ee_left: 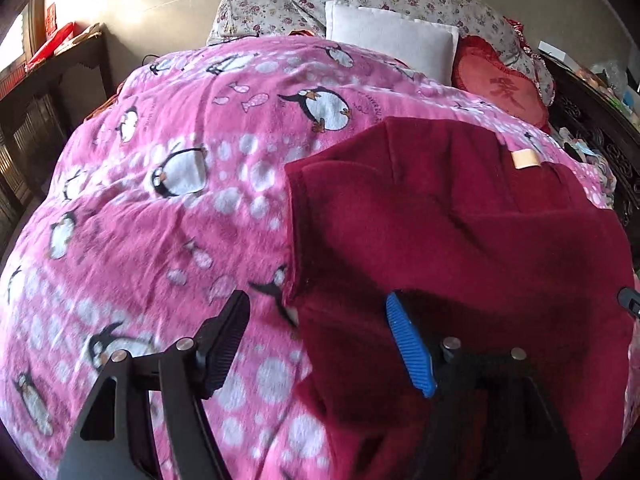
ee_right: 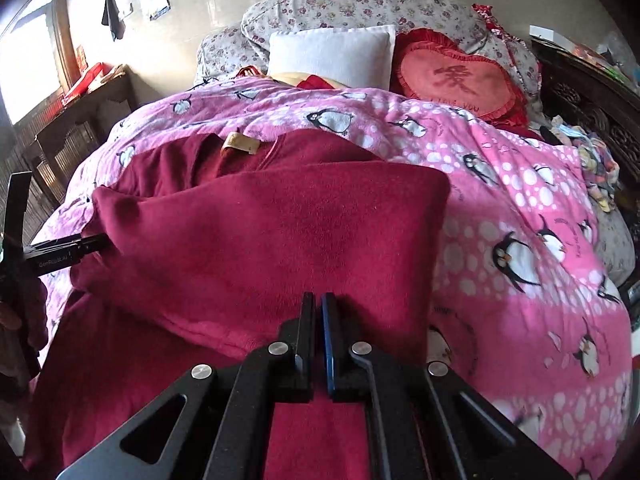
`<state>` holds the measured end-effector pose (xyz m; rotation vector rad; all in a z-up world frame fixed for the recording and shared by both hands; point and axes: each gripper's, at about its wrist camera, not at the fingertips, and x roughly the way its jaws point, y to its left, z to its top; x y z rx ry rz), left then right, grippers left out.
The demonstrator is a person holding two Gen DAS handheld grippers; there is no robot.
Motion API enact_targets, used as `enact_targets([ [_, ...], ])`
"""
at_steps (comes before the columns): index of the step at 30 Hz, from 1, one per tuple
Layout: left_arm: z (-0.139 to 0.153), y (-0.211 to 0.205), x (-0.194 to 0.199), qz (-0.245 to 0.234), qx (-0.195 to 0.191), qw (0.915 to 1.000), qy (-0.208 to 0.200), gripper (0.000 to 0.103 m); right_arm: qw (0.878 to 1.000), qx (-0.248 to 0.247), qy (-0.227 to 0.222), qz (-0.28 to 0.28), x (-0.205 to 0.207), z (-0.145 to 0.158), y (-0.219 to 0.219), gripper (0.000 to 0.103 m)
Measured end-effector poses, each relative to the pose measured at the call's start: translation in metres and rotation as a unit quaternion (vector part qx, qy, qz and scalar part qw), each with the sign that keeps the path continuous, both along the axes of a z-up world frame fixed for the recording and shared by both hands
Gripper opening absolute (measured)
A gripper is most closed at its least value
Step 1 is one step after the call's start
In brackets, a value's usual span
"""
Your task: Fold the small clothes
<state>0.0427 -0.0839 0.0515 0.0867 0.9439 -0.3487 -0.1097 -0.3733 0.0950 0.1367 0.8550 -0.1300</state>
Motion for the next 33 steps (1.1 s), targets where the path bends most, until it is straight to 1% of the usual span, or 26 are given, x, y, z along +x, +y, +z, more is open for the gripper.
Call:
enact_targets([
  [1,0.002,0.001,-0.005,-0.003,0.006,1.0000,-0.004,0.070,1.000,-0.004,-0.006,0.000,-0.006,0.004,0.001,0.006],
  [3,0.004,0.001,-0.012,-0.006,0.014,0.9999,-0.006,0.070,1.000,-0.022,-0.001,-0.006,-0.010,0.003,0.000,0.015],
  [4,0.004,0.001,-0.016,-0.007,0.016,0.9998,-0.004,0.070,1.000,-0.024,0.012,-0.009,-0.010,-0.004,-0.002,0.023],
  [5,0.005,0.002,-0.019,-0.007,0.017,0.9998,-0.004,0.070,0.999,-0.014,0.029,-0.008,-0.009,-0.015,-0.005,0.023],
  [7,0.007,0.005,-0.028,-0.006,0.016,0.9998,-0.003,0.070,1.000,-0.006,0.027,-0.011,-0.011,-0.021,-0.006,0.023],
  [10,0.013,0.010,-0.044,-0.008,0.014,0.9999,-0.006,0.070,0.999,0.030,0.015,-0.019,-0.025,-0.007,-0.008,0.023],
  [12,0.020,0.014,-0.055,-0.010,0.013,0.9998,-0.009,0.070,0.999,0.048,-0.005,-0.010,-0.041,0.009,-0.003,0.025],
  [13,0.025,0.016,-0.062,-0.013,0.012,0.9998,-0.012,0.071,0.999,0.052,-0.011,-0.008,-0.050,0.015,0.000,0.032],
  [14,0.028,0.018,-0.068,-0.016,0.010,0.9997,-0.016,0.076,0.998,0.055,-0.017,-0.006,-0.059,0.022,0.003,0.045],
  [15,0.032,0.020,-0.075,-0.019,0.008,0.9996,-0.020,0.078,0.998,0.057,-0.025,-0.002,-0.071,0.028,0.008,0.052],
  [16,0.037,0.022,-0.084,-0.023,0.005,0.9994,-0.025,0.081,0.998,0.056,-0.029,0.000,-0.081,0.032,0.011,0.062],
  [18,0.041,0.026,-0.098,-0.032,0.002,0.9992,-0.024,0.082,0.998,0.050,-0.028,0.007,-0.104,0.037,0.019,0.064],
  [20,0.044,0.034,-0.117,-0.046,-0.005,0.9989,-0.011,0.084,0.998,0.056,-0.025,0.008,-0.124,0.037,0.021,0.064],
  [23,0.043,0.047,-0.140,-0.062,-0.018,0.9979,0.009,0.087,0.997,0.078,-0.010,0.006,-0.156,0.029,0.021,0.064],
  [26,0.039,0.063,-0.166,-0.078,-0.026,0.9960,0.036,0.088,0.996,0.090,0.009,-0.002,-0.186,0.018,0.020,0.065],
  [28,0.036,0.073,-0.179,-0.079,-0.022,0.9956,0.045,0.088,0.994,0.106,0.018,-0.004,-0.204,0.010,0.018,0.065],
  [30,0.034,0.080,-0.191,-0.085,-0.020,0.9952,0.045,0.088,0.992,0.124,0.022,-0.003,-0.218,0.003,0.017,0.065],
  [31,0.032,0.083,-0.199,-0.086,-0.016,0.9951,0.047,0.088,0.990,0.137,0.023,-0.003,-0.224,0.000,0.016,0.066],
  [33,0.024,0.088,-0.211,-0.096,-0.009,0.9934,0.063,0.088,0.984,0.175,0.024,0.001,-0.235,-0.008,0.017,0.067],
])
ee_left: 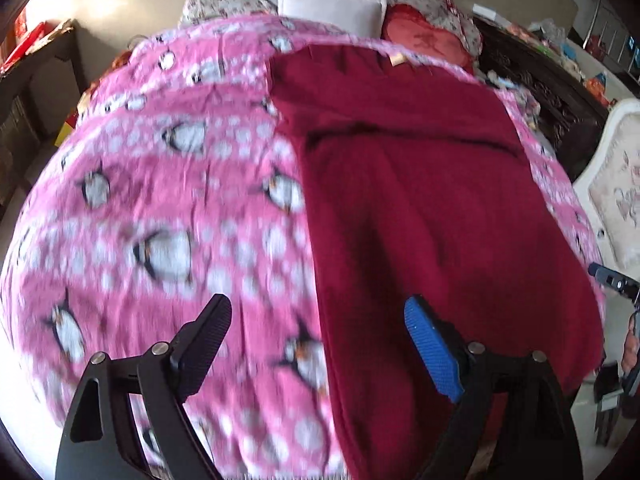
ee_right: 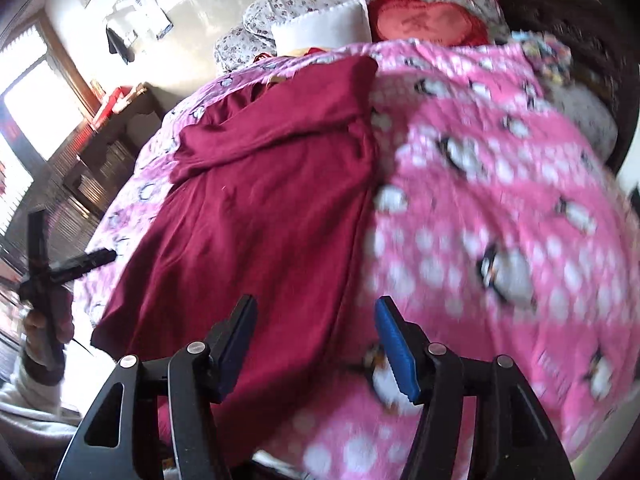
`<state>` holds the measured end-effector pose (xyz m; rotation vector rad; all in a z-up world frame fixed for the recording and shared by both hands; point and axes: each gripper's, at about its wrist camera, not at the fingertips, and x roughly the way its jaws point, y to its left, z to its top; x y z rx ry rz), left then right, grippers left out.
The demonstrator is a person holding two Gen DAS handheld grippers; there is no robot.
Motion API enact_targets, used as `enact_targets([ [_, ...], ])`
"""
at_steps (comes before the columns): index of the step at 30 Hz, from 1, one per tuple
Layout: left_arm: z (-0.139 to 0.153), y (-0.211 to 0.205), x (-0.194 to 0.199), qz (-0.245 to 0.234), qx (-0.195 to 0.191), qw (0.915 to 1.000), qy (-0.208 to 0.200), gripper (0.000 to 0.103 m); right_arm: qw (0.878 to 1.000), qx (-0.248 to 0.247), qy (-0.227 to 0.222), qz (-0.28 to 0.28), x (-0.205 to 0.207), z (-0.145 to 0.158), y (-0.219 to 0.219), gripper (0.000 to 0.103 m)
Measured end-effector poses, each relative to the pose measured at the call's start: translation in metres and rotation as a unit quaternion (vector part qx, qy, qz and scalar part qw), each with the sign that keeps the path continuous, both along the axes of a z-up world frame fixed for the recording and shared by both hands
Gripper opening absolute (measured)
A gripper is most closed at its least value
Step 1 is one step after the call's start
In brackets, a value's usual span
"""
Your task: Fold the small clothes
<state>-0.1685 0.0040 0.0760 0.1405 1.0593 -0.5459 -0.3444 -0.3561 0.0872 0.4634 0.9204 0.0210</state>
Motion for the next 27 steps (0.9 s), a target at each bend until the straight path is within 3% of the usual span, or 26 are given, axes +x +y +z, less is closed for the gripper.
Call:
enact_targets([
  [2,-0.006,0.003,-0.009,-0.009,0.004,0.9999,0.013,0.088,1.000,0.027,0.006,0.013,-0.004,-0.007,0.006,0.067],
  [4,-0.012,0.008,-0.018,-0.010,-0.004,0.9996,0.025,0.088,0.999,0.022,0.011,0.021,-0.008,-0.013,0.014,0.067],
  [9,-0.028,0.012,-0.031,-0.014,-0.030,0.9973,0.065,0.088,0.997,0.059,-0.015,0.042,-0.020,-0.015,0.027,0.068],
  [15,-0.042,0.004,-0.038,-0.016,-0.027,0.9972,0.068,0.093,0.990,0.103,-0.023,0.088,-0.021,-0.027,0.046,0.068],
  [17,-0.042,0.001,-0.039,-0.017,-0.034,0.9968,0.071,0.097,0.991,0.095,-0.018,0.094,-0.020,-0.032,0.052,0.065],
  [18,-0.043,0.000,-0.039,-0.017,-0.036,0.9967,0.071,0.097,0.991,0.095,-0.019,0.095,-0.020,-0.033,0.052,0.063],
  [20,-0.045,-0.002,-0.040,-0.017,-0.031,0.9972,0.066,0.098,0.990,0.101,-0.024,0.093,-0.021,-0.034,0.050,0.047],
  [22,-0.045,-0.005,-0.041,-0.024,-0.023,0.9976,0.061,0.098,0.990,0.102,-0.029,0.095,-0.026,-0.033,0.049,0.020],
  [24,-0.042,-0.006,-0.044,-0.035,-0.022,0.9977,0.053,0.085,0.988,0.105,-0.040,0.104,-0.029,-0.027,0.049,0.017],
  [26,-0.040,-0.009,-0.044,-0.044,-0.010,0.9979,0.046,0.040,0.987,0.105,-0.053,0.112,-0.028,-0.018,0.052,0.015],
  [27,-0.038,-0.010,-0.044,-0.052,-0.011,0.9975,0.047,0.030,0.985,0.109,-0.062,0.116,-0.026,-0.013,0.053,0.015],
])
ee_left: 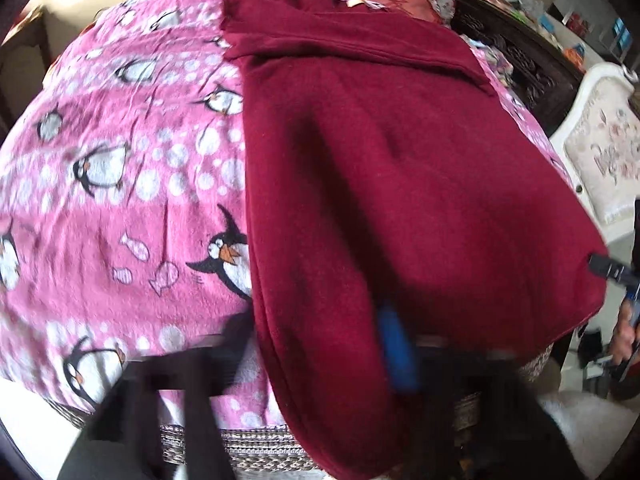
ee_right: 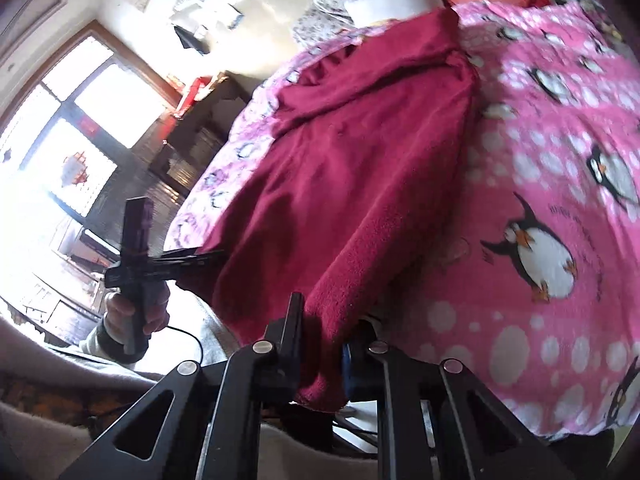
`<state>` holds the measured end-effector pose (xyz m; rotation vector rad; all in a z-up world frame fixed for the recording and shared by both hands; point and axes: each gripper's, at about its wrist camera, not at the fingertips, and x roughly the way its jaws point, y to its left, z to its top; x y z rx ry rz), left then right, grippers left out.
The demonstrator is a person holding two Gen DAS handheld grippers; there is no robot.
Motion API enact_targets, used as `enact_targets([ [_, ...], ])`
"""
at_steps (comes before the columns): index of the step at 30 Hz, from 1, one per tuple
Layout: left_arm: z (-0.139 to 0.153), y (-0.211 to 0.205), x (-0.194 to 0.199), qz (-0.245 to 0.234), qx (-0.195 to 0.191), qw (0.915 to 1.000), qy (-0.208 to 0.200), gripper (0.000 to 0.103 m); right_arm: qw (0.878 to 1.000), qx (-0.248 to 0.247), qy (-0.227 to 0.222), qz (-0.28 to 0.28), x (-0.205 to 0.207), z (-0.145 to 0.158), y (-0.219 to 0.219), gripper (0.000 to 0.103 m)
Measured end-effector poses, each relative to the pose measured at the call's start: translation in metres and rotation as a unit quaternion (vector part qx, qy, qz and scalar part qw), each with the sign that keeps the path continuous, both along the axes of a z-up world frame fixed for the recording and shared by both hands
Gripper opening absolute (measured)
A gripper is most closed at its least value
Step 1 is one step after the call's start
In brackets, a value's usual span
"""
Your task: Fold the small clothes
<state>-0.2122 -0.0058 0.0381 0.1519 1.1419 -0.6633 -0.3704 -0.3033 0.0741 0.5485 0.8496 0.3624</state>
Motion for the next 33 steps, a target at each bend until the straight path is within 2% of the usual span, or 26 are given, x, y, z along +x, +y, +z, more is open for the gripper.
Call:
enact_targets([
  [1,0.003,0.000,0.001,-0.008,-0.007,0.9999,0.007,0.017,1.000,0.006,-0.008,0.004,0.003,0.005,0.000,0.015],
  [4,0.020,-0.002,0.007,-0.024,-0.024,0.9994,0.004,0.012,0.999,0.023,-0.036,0.009,0.015,0.021,-0.004,0.015],
  [8,0.055,0.003,0.031,-0.026,-0.073,0.9970,0.002,0.011,0.996,0.031,-0.087,0.000,0.044,0.055,-0.017,0.015],
  [10,0.078,0.002,0.055,-0.016,-0.096,0.9951,-0.014,0.011,0.994,0.027,-0.105,-0.008,0.061,0.069,-0.026,0.015],
  [14,0.109,-0.009,0.103,0.008,-0.116,0.9922,-0.045,0.011,0.991,0.014,-0.125,-0.045,0.114,0.092,-0.048,0.014],
  [16,0.119,-0.021,0.139,0.025,-0.124,0.9909,-0.045,0.011,0.990,0.017,-0.126,-0.064,0.142,0.099,-0.064,0.014],
  [18,0.122,-0.034,0.177,0.042,-0.129,0.9900,-0.038,0.011,0.989,0.012,-0.122,-0.080,0.174,0.101,-0.077,0.014],
  [22,0.116,-0.058,0.239,0.070,-0.116,0.9904,-0.030,0.011,0.989,0.005,-0.101,-0.110,0.238,0.091,-0.100,0.014],
  [25,0.098,-0.082,0.285,0.079,-0.105,0.9912,-0.011,0.011,0.989,-0.002,-0.074,-0.127,0.284,0.076,-0.118,0.014],
  [28,0.075,-0.098,0.325,0.097,-0.098,0.9902,0.020,0.015,0.986,-0.009,-0.027,-0.165,0.324,0.048,-0.143,0.019],
  [30,0.067,-0.102,0.339,0.099,-0.091,0.9901,0.040,0.022,0.984,0.004,-0.012,-0.179,0.330,0.041,-0.157,0.019],
  [33,0.069,-0.095,0.344,0.096,-0.117,0.9872,0.050,0.027,0.983,0.019,-0.039,-0.181,0.313,0.050,-0.162,0.026],
])
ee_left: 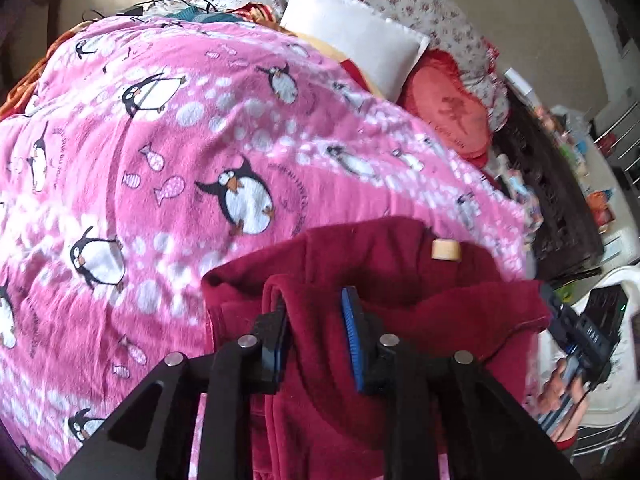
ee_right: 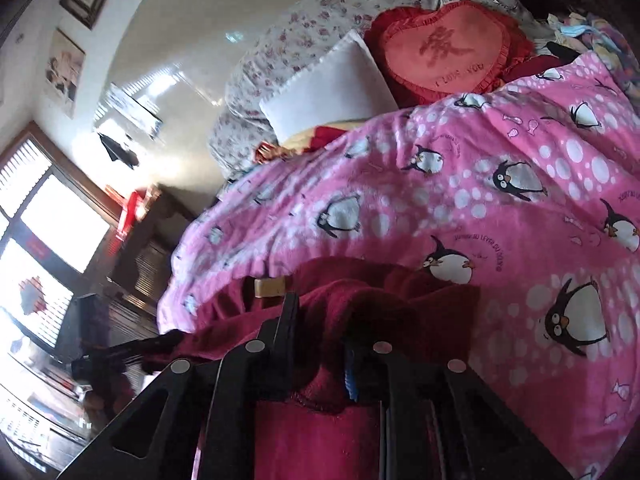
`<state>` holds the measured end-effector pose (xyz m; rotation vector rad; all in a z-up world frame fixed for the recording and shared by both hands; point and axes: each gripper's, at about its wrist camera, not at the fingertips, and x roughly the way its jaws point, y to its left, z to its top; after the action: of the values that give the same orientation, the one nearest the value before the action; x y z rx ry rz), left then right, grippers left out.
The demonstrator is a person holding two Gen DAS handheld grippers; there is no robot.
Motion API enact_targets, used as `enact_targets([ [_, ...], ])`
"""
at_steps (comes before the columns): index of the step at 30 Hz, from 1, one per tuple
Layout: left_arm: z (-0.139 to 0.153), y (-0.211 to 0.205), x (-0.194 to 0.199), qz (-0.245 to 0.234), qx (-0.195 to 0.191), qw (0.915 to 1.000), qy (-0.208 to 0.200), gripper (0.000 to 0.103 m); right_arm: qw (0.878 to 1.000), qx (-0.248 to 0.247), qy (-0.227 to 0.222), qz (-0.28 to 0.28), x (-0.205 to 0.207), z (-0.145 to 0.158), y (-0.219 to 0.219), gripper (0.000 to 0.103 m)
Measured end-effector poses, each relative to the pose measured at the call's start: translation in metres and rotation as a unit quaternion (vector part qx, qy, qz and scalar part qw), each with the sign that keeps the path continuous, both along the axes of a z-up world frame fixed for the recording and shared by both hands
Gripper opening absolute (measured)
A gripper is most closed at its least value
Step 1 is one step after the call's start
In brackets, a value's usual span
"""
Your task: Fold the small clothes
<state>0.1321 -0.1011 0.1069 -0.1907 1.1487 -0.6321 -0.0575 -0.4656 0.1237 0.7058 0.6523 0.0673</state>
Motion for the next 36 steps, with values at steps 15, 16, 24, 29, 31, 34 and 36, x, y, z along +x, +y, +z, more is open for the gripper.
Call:
enact_targets([
  [15,0.038,0.007,-0.034,0.018,0.012,0.9930,-0.116,0.071,0.989,-0.139,-0.020,0.048,-0.007,0.032,0.048,0.054],
  [16,0.035,0.002,-0.037,0.009,0.015,0.9932,-0.115,0.071,0.987,-0.153,-0.006,0.044,0.003,0.025,0.052,0.052],
  [24,-0.017,-0.037,-0.005,0.042,0.091,0.9904,-0.096,0.072,0.975,-0.207,0.079,-0.010,0.057,-0.021,0.038,0.051],
  [29,-0.036,-0.036,0.009,0.049,0.095,0.9918,-0.071,0.072,0.980,-0.178,0.093,-0.012,0.067,-0.034,0.023,0.051],
  [31,-0.029,-0.033,0.000,0.046,0.097,0.9910,-0.080,0.072,0.980,-0.178,0.084,-0.016,0.055,-0.024,0.025,0.051],
  [34,-0.017,-0.026,-0.021,0.039,0.100,0.9888,-0.103,0.072,0.982,-0.175,0.066,-0.012,0.032,-0.005,0.034,0.051],
  [36,-0.009,-0.018,-0.039,0.032,0.102,0.9874,-0.117,0.072,0.980,-0.189,0.057,-0.004,0.010,0.006,0.044,0.052],
])
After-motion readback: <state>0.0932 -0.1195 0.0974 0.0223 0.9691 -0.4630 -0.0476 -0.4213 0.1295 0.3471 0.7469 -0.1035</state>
